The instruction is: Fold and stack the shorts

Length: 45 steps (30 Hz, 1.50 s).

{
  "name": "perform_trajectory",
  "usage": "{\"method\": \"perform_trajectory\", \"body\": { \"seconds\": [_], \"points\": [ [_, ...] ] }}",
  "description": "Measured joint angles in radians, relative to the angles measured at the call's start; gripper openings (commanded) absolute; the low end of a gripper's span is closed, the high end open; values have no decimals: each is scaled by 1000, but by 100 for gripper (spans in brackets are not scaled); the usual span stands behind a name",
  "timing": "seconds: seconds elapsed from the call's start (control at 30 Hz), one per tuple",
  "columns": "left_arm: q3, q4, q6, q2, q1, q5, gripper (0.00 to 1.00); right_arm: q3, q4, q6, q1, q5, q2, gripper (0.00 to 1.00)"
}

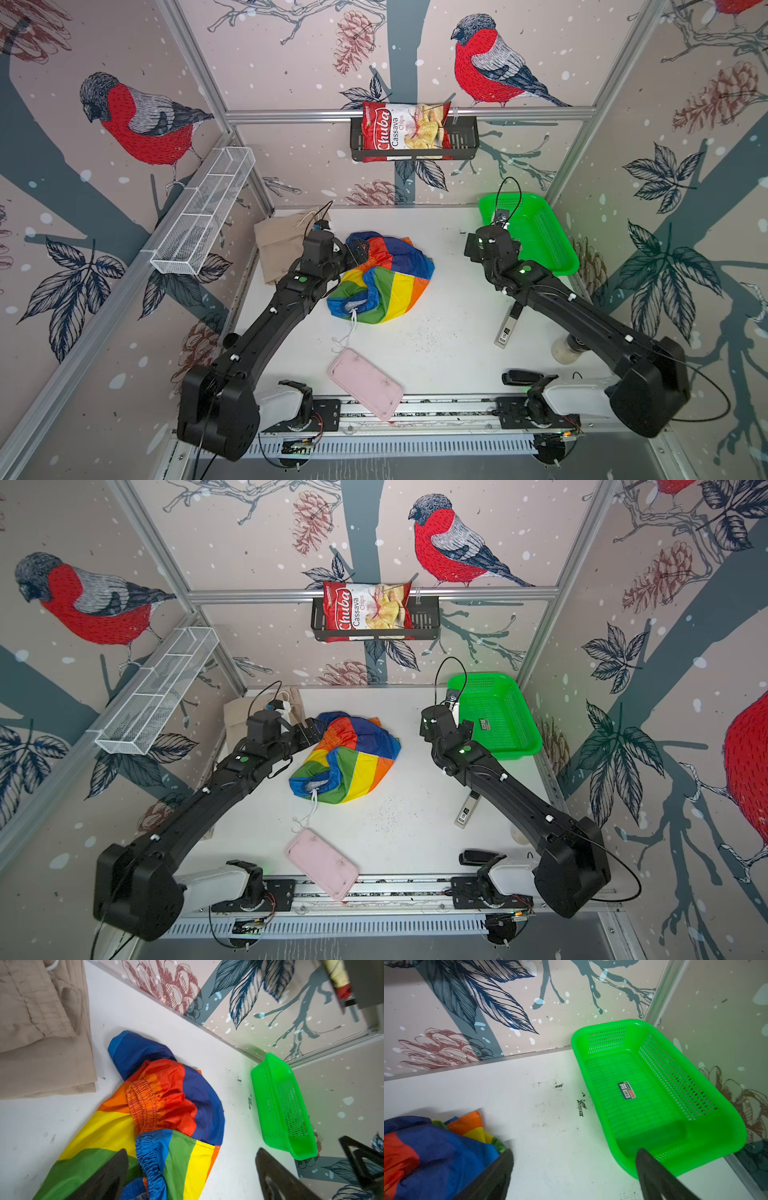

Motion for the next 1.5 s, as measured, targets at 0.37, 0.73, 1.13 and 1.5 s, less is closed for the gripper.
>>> {"method": "perform_trajectory", "body": {
  "seconds": [0.37,0.73,1.13,1.5],
  "points": [
    [-29,-85,39,227,-107,-21,87,7,18,48,0,-153,79,91],
    [64,-64,35,463,-147,27,0,-4,17,55,-2,-193,69,91],
    [628,-279,108,341,-181,40,0,-30,48,73,-16,-198,20,91],
    [1598,-599,188,626,-253,59,0,0,75,72,-26,-232,87,91]
  ]
}}
